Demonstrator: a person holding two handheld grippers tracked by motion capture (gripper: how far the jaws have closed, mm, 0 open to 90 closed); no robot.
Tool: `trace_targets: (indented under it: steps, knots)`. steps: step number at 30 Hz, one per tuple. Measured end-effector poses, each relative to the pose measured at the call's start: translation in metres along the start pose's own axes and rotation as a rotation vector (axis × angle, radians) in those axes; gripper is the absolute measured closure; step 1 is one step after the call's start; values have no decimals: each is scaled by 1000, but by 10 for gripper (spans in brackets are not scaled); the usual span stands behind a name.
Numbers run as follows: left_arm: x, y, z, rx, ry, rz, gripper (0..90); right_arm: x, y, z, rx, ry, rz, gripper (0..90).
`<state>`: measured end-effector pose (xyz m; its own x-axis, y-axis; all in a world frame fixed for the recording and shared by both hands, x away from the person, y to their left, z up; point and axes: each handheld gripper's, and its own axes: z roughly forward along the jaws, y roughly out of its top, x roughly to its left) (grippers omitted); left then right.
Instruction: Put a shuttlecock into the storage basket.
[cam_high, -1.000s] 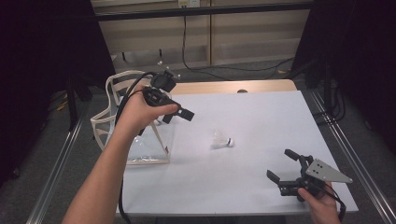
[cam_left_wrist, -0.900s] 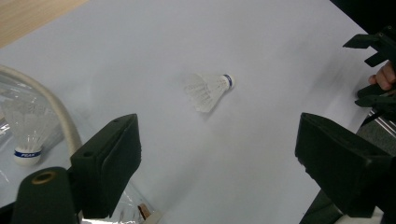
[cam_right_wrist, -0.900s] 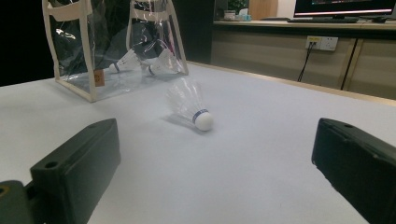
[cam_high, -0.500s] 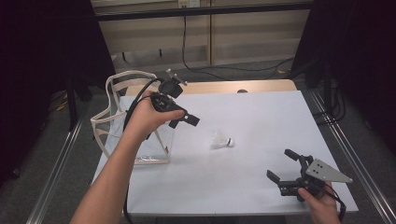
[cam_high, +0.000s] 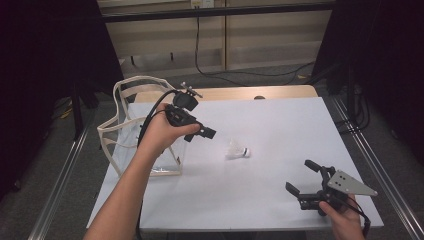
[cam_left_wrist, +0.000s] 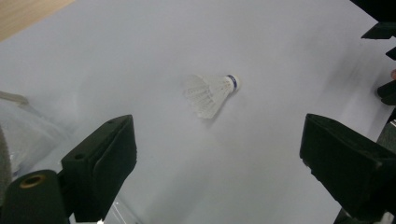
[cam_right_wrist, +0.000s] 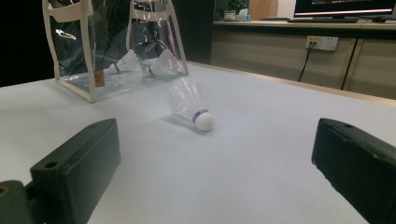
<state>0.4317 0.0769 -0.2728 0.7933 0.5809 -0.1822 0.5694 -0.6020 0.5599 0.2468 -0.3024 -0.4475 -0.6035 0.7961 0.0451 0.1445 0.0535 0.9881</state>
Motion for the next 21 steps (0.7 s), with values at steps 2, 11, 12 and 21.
trace_targets:
  steps: [2,11,12,21]
  knots:
    - [-1,0,0,-3,-4,-7,106,0,0,0,-1,1,0,7]
    - [-8,1,1,-11,-26,9,114,0,0,0,-1,0,-1,7]
    - [-9,1,2,-11,-23,7,114,0,0,0,-1,1,0,7]
    - [-14,-2,15,-19,-48,29,106,0,0,0,-4,1,-4,7]
